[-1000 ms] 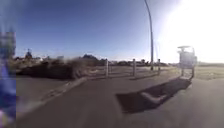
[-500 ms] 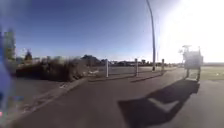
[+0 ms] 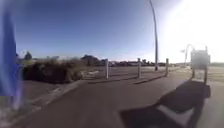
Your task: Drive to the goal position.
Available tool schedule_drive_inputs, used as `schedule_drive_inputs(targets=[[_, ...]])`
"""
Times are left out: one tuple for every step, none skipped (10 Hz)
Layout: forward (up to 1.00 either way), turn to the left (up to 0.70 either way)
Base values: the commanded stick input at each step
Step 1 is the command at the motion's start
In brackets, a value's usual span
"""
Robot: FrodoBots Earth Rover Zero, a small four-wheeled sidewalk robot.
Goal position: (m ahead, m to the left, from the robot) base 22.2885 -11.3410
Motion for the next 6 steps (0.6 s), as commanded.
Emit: schedule_drive_inputs(targets=[[0.7, -0.33], [0.7, -0.35], [0.7, -0.35], [0.7, -0.35], [0.7, -0.35], [0.7, -0.35]])
